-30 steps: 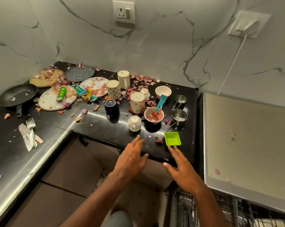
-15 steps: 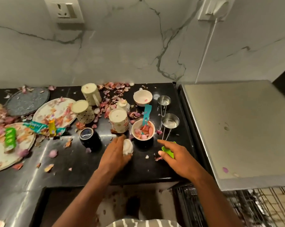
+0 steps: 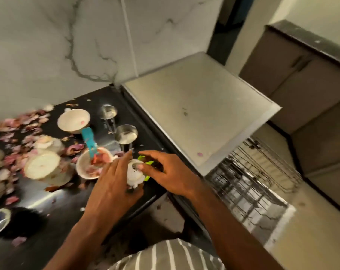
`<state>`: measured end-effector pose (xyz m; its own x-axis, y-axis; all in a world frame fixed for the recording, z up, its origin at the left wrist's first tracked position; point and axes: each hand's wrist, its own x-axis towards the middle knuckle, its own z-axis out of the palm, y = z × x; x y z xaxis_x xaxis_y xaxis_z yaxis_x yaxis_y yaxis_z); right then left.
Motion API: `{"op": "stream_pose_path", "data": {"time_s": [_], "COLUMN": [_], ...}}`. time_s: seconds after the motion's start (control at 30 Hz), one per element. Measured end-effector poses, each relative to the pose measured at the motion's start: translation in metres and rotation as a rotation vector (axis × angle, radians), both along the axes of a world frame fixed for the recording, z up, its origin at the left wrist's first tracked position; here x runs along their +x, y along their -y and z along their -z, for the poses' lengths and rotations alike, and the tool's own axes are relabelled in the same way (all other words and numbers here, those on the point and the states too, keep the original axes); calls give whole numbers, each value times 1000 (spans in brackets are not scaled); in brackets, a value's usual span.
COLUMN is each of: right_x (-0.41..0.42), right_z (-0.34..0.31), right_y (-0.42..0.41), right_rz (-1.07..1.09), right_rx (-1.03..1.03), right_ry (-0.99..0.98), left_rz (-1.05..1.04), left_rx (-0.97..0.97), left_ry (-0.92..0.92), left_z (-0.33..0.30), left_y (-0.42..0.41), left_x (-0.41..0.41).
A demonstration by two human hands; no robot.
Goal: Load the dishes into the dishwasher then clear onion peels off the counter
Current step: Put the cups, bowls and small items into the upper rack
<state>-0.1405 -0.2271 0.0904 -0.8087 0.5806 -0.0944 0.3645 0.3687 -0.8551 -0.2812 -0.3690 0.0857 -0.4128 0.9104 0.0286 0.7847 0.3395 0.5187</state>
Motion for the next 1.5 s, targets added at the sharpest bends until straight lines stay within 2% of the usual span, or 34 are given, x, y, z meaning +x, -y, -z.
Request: {"op": "stream_pose_path", "data": {"time_s": [0.1, 0.3, 0.47, 0.73, 0.97, 1.13, 1.3, 1.5], "right_x": [27, 97, 148, 232, 303, 351, 390, 411], "right_z": [-7, -3, 6, 60, 128, 185, 230, 266], "right_y": [-17, -50, -74, -122, -154, -157, -159, -171], "right_rz": [43, 171, 282, 409, 520, 633, 734, 704], "right_rx": [114, 136, 207, 162, 26, -89, -188, -200], "right_ry": [55, 181, 285, 338, 488, 644, 704, 792], "left_rz": [120, 275, 416, 613, 800, 852, 840, 752], "left_rx": [40, 34, 35, -145, -464, -639, -645, -638], "left_ry": [-7, 74, 66, 61, -121, -234, -241, -206], "left_z": [-1, -2, 9, 56, 96, 112, 111, 111], "left_y": [-39, -104, -141, -201, -233, -240, -242, -242], "left_x": [31, 90, 141, 221, 279, 296, 280, 254]}}
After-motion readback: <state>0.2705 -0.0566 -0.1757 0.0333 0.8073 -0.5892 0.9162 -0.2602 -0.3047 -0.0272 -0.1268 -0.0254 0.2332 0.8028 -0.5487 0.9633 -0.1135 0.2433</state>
